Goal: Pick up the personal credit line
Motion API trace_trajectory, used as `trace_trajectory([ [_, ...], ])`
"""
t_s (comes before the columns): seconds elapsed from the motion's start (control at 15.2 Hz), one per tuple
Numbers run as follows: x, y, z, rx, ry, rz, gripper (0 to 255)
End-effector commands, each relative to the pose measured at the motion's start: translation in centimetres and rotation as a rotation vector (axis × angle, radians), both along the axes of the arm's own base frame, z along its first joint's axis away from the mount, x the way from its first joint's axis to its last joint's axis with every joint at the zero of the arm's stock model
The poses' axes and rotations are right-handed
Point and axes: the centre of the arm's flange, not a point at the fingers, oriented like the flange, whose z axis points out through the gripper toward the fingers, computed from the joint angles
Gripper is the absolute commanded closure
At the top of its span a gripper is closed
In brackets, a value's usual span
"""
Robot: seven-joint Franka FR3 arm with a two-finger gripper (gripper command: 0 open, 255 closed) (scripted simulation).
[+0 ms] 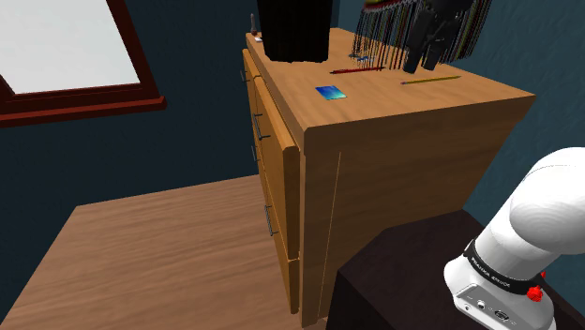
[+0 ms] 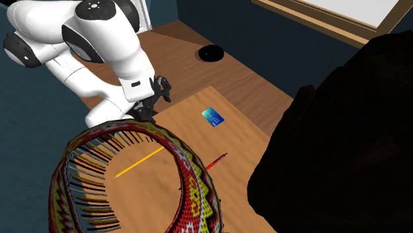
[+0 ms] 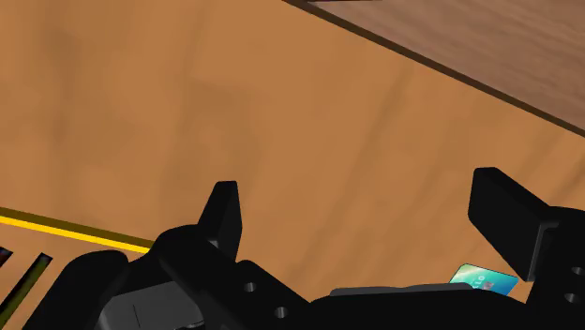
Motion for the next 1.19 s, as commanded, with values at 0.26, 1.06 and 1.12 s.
trace_trajectory([
  [0.26, 3.7, 4.8, 0.0, -0.018, 0.074, -0.137, 0],
  [1.06, 14.0, 13.3, -2.9, -0.057, 0.238, -0.441, 0],
  [1.12, 14.0, 13.3, -3.5, -0.057, 0.238, -0.441, 0],
])
